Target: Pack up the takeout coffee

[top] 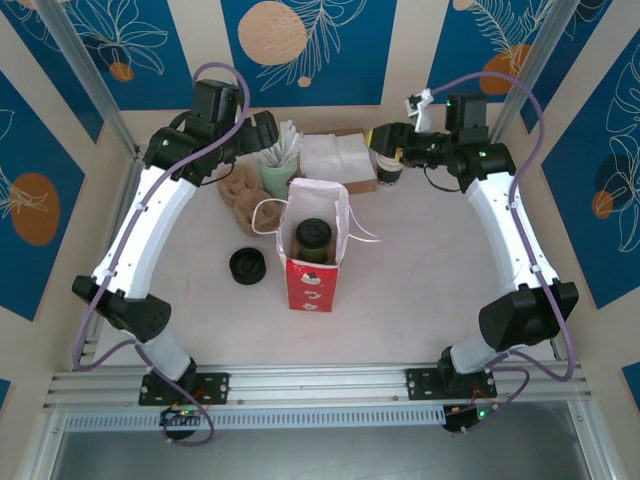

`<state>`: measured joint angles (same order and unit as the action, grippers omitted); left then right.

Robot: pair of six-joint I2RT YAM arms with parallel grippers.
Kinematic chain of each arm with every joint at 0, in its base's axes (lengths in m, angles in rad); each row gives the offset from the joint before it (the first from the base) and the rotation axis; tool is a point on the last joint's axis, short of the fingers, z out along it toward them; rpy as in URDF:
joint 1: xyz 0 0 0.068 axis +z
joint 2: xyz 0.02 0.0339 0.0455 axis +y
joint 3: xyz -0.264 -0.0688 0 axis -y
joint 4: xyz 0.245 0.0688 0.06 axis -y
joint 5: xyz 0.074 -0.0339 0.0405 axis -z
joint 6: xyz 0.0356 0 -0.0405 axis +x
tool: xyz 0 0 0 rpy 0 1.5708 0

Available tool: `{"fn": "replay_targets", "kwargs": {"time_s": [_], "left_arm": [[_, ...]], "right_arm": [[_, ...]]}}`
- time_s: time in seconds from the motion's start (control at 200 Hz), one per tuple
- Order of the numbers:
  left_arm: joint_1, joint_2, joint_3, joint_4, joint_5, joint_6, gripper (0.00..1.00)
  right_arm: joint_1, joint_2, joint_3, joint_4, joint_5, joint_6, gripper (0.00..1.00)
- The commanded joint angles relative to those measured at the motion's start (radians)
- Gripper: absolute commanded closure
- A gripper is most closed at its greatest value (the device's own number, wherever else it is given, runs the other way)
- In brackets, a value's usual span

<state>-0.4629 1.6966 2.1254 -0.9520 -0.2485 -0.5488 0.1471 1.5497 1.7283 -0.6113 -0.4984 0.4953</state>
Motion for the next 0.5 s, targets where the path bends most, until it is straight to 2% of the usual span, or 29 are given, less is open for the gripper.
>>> {"fn": "replay_targets", "kwargs": {"time_s": [0.0, 0.085, 0.185, 0.365, 0.42, 0.495], "left_arm": [[0.014, 0.012, -0.013, 0.088, -0.022, 0.093, 0.08], [0.013, 0.001, -0.073, 0.184, -0.006, 0.185, 0.08], [0.017, 0.004, -0.088, 0.224, 0.001, 0.252, 0.06], [0.031, 0.024, -0.093, 0.208, 0.077, 0.297, 0.05], [0.034, 0.03, -0.099, 0.196, 0.11, 0.307, 0.05], [0.037, 0.04, -0.089, 0.151, 0.171, 0.323, 0.04]], "right_arm": [[-0.019, 0.061, 0.088, -0.019, 0.09, 0.046, 0.39], [-0.02, 0.092, 0.146, -0.027, 0.11, 0.055, 0.4], [-0.023, 0.108, 0.2, -0.034, 0.095, 0.095, 0.39], [-0.001, 0.094, 0.243, -0.129, 0.047, 0.168, 0.39], [0.014, 0.072, 0.223, -0.147, 0.022, 0.166, 0.4], [0.039, 0.029, 0.181, -0.188, 0.048, 0.148, 0.4]]}}
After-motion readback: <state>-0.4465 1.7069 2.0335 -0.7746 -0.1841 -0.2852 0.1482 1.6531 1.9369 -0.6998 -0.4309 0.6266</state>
